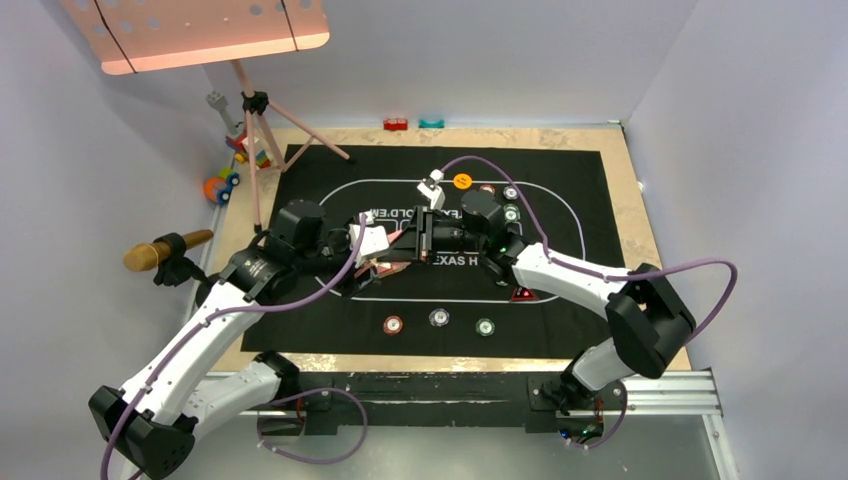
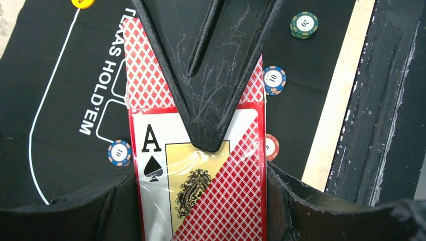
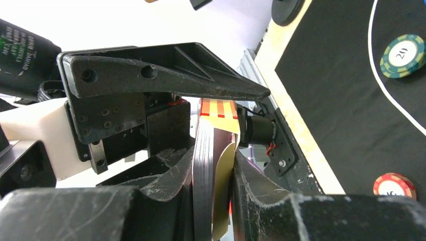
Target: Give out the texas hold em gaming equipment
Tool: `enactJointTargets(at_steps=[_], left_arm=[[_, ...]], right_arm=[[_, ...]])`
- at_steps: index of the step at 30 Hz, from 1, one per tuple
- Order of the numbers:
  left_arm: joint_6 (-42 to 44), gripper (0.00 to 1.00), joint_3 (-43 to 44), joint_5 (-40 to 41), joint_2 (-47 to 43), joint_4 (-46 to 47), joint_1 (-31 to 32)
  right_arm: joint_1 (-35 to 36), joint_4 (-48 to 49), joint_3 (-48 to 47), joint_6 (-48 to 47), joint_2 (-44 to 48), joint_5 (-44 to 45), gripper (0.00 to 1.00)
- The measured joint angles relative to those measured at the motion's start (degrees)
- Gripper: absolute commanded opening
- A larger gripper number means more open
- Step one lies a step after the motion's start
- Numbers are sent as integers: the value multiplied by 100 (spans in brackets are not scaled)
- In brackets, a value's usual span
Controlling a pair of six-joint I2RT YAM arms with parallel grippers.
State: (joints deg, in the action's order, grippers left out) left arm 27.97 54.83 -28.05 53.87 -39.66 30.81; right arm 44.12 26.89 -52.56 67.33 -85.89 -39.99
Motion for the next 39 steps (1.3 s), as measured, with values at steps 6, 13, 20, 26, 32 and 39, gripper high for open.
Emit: enactJointTargets(at_steps=[6,13,20,26,32,39], left_arm=[[-20,81,-149,87,-24,46,-4],[-50,97,-181,63,-44,326,4],[-35,92,-254,55,-205,389,9],[20,88,-446,243,-549,400,42],[31,82,-498,380,-595,393,197],[31,77,-503,656,-343,511,411]], right_arm=[[98,-682,-236,-293,0,210,4],[321,-918,-470,-501,0,330,2],[376,-1099,-498,-599,-35,476,1],[376,-1453,-520,-741,-37,765,0],[378,-1626,-540,-763,-37,949,0],[422,-1711,-540,-734,-37,1082,0]])
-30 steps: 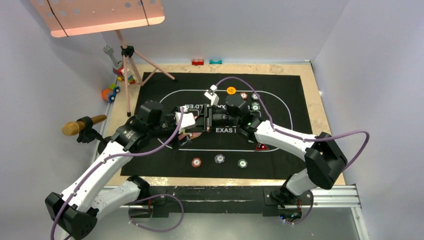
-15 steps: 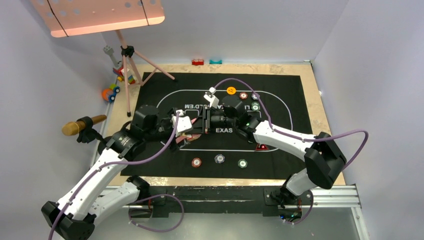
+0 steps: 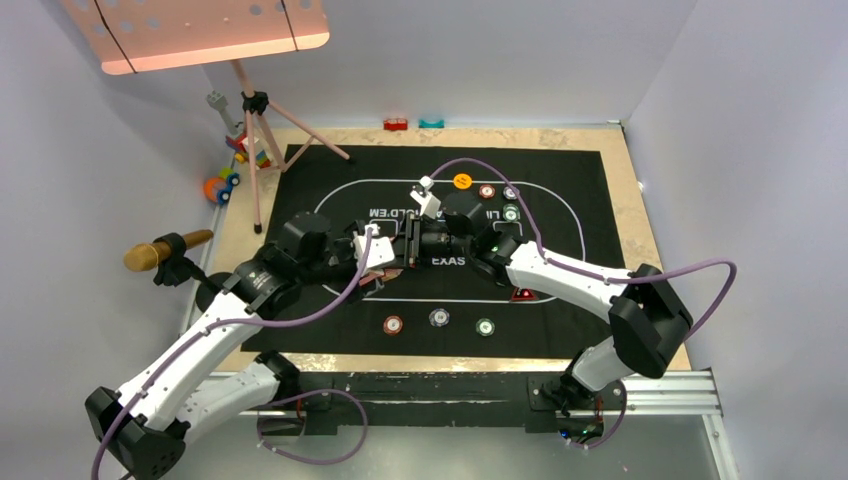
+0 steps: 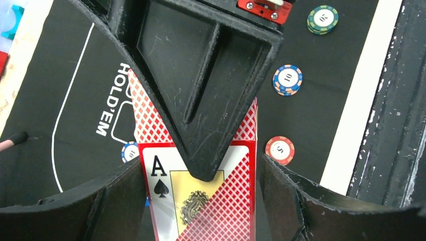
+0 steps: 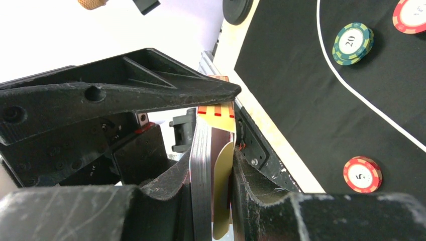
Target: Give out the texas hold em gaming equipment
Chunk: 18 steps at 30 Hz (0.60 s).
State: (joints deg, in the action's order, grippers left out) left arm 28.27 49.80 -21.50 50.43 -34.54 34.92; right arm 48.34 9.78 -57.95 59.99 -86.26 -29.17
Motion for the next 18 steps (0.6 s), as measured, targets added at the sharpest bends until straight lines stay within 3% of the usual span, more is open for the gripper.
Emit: enactJointTargets(at_steps=[8,14,18], left_arm=[[83,35,0,81,105,44,20],[87,3,0,105,11,-44,35],[87,0,0,81,-87,-271,37]], right_arm=[[9,-4,0,-11,0,105,3],[37,-7,-15,-11,0,105,41],[35,-125,-111,-109,0,109,53]])
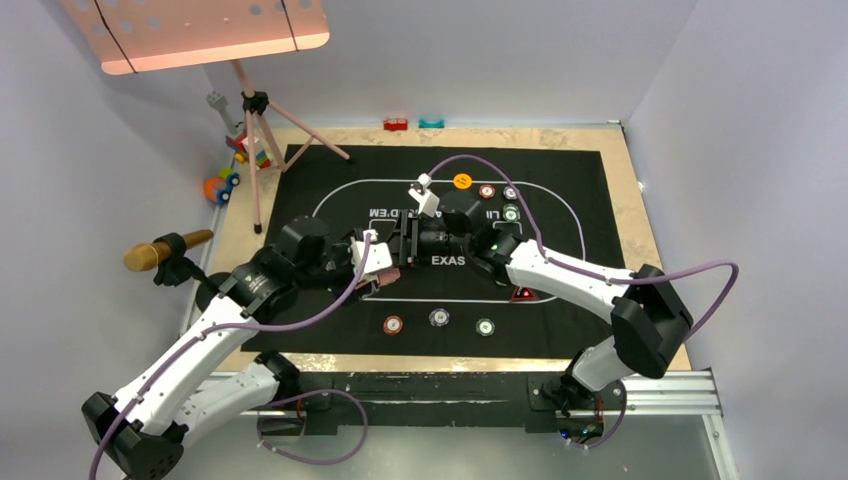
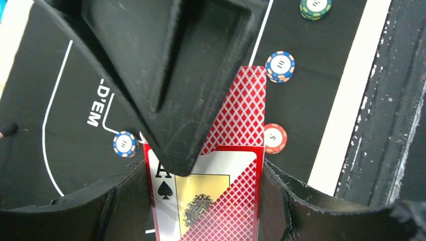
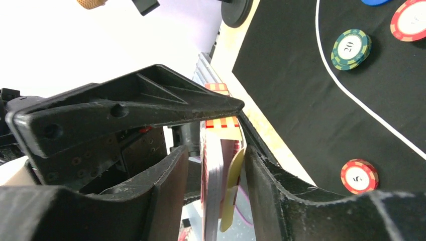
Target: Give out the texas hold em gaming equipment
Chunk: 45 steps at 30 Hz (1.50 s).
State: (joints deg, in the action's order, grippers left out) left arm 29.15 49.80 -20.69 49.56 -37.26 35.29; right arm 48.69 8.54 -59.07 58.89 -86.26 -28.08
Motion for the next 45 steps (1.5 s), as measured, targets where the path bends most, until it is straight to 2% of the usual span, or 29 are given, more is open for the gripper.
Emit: enactJointTargets(at_steps=[6,15,21,28,45], left_arm=[[37,0,0,-103,-52,-424,0],[42,0,105,-162,74,-822,0],[35,0,160,-162,111,-822,0],[35,0,162,-155,125,-822,0],[-105,0,162,-136,125,-817,4]], right_arm=[[-7,-389,-146,-365,17,-13,60],[-7,-719,-210,-695,15,-186,58],[-7,-769,-210,-761,-35,-315,53],[-31,-787,-208,-767,-68,-343,42],[-308,-905,70,-861,310,-442,33]])
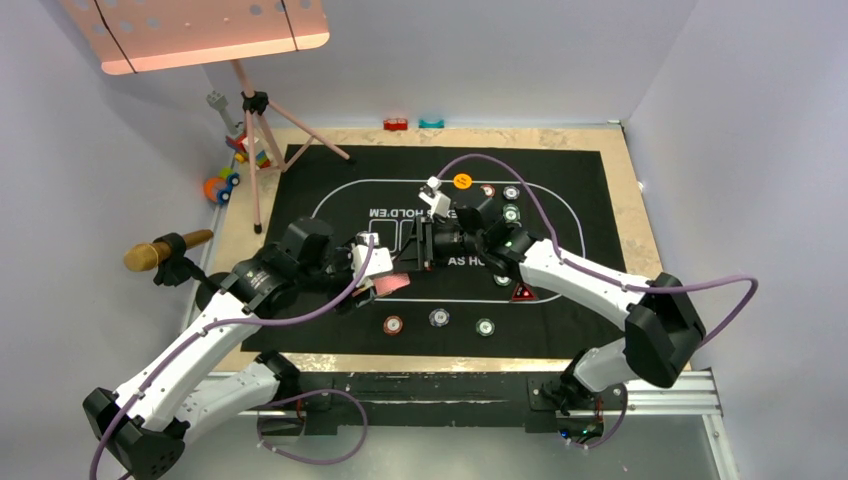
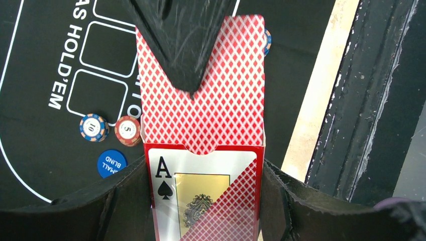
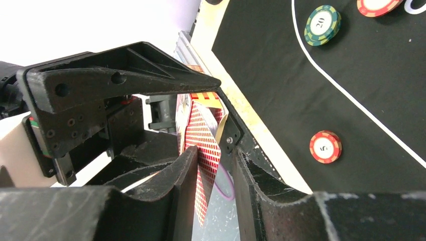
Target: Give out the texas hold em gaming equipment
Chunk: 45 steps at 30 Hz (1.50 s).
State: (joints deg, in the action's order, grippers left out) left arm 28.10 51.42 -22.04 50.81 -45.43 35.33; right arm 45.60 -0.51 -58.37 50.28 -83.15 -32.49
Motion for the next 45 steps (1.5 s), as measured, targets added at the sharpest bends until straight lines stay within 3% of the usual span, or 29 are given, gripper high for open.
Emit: enactJointTargets(at_steps=[6,17,29,38,45], left_arm=[[-9,0,0,0,0,22,0],[-9,0,0,116,-9,-24,0],[-70,0,498,350,262,-859,0],[-157,0,1427,205,437,-1937,0],[-247,0,1759,-120,413,-2288,-9]], right_arm=[[-164,-258,15,-109,219,0,25],[-494,-673,15,-343,494,-7,0],[-1429,-929,-433,-603,343,-157,0],[-1338,-350,-1917,-531,-1939,-341,0],[-761,-326,-4301,-457,-4234,-323,0]])
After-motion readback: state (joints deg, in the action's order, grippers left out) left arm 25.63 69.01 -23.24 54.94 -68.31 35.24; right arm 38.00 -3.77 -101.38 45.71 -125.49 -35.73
